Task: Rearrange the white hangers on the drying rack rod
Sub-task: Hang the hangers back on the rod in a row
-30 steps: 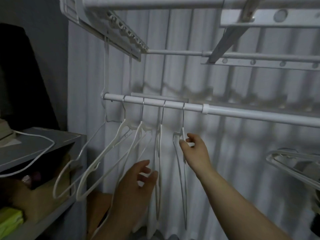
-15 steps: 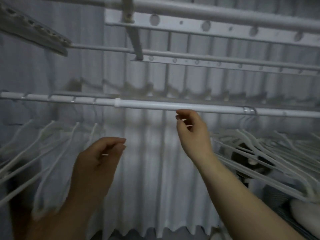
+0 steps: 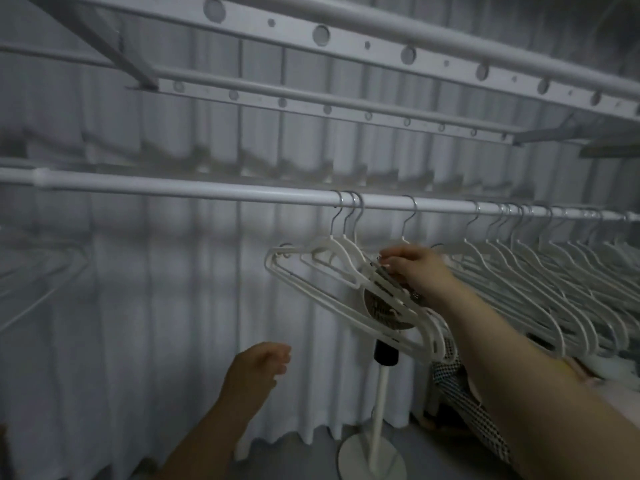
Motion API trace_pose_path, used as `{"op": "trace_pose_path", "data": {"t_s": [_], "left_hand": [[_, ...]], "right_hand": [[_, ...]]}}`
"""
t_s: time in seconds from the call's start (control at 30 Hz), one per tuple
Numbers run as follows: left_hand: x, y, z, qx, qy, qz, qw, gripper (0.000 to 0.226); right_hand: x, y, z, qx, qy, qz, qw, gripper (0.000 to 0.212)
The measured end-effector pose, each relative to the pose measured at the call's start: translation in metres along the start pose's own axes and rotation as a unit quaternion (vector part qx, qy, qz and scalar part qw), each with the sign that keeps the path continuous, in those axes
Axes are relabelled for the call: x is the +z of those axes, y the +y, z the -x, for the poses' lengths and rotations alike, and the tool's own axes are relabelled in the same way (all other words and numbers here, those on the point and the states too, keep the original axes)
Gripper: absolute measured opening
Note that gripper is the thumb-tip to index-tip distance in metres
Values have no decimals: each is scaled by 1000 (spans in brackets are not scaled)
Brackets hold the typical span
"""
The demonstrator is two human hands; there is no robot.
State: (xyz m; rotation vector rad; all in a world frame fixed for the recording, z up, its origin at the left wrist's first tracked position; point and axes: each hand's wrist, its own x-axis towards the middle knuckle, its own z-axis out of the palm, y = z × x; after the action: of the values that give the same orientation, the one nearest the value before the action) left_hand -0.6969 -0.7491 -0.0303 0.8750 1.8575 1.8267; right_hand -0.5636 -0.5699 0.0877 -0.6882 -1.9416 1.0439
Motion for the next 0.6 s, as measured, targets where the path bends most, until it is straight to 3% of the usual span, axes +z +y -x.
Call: {"op": "trace_pose_path", "data": {"t_s": [0.13,0.3,0.43,0.6], "left_hand": [[18,-3,3,-40,8,25,999,24],[27,9,1,-47,25,64,997,23],[36,18,-5,-63,40,109,991,9],[60,29,-11,-55,26,48,997,35]], "right_hand": [[5,4,-22,-6,-62,47,997,20],[17,3,-36,37,-114,25,992,25],[25,4,-35,59,-169,32,983,27],[39,2,-30,67,-207,2,976,35]]}}
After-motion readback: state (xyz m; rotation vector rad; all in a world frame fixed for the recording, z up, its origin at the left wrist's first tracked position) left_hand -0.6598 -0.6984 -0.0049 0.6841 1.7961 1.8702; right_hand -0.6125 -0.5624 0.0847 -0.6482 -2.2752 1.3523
